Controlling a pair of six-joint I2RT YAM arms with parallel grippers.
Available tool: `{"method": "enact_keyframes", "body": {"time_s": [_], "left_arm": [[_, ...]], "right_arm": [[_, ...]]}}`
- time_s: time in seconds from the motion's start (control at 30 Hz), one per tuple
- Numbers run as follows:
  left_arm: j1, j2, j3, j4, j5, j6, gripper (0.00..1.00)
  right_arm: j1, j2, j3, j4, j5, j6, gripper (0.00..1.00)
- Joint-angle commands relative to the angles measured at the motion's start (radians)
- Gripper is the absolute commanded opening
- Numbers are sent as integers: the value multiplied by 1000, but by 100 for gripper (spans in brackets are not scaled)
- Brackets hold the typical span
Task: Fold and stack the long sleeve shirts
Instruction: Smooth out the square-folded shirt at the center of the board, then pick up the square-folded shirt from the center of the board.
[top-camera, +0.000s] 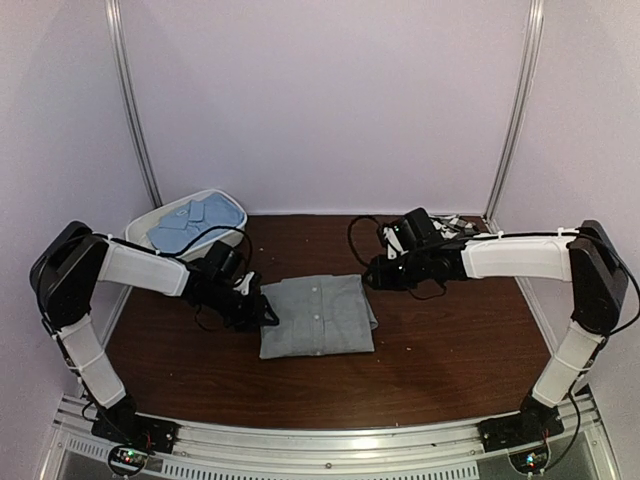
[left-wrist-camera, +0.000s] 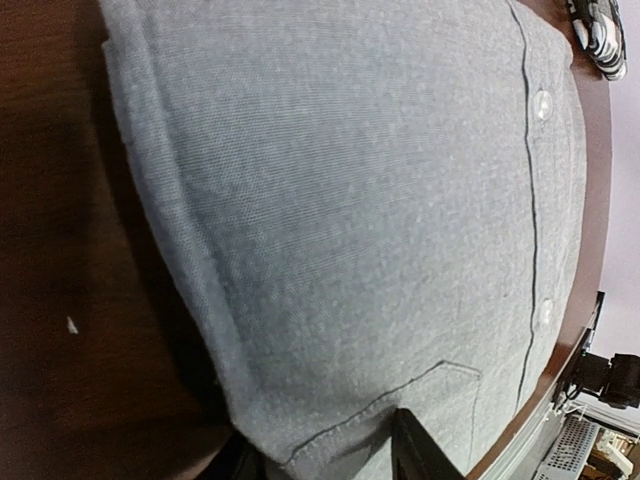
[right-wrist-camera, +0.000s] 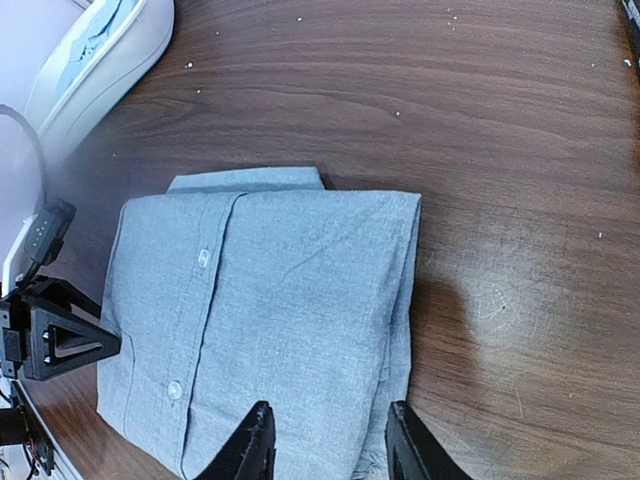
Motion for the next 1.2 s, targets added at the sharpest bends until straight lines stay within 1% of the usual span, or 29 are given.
{"method": "enact_keyframes", "body": {"time_s": [0.0,0.07,0.2,0.27,0.53,0.67,0.83,1.0,1.17], "left_arm": [[-19,35,-13,79,6,-47,38],[-20,44,-27,108,2,-69,31],[-21,46,-27,126,-16,-82,7],[-21,41,-21,117,-28,-76,1],[-21,8,-1,14,-40,0,0],[-11,-24,34,-96,-56,82,0],[25,-97,54,-219,-38,177,0],[56,-163,101,-360,-33,270,0],[90,-223,172,-490,-32,348,0]], "right_arm": [[11,-30,-15,37,3,15,40],[12,-30,-19,42,2,16,41],[14,-27,-28,48,0,20,41],[17,-25,-34,52,-2,22,41],[27,-28,-54,58,2,26,41],[41,-26,-63,57,4,27,41],[78,-9,-63,71,-5,43,41],[149,44,-12,86,-6,64,40],[202,163,100,74,0,78,34]]}}
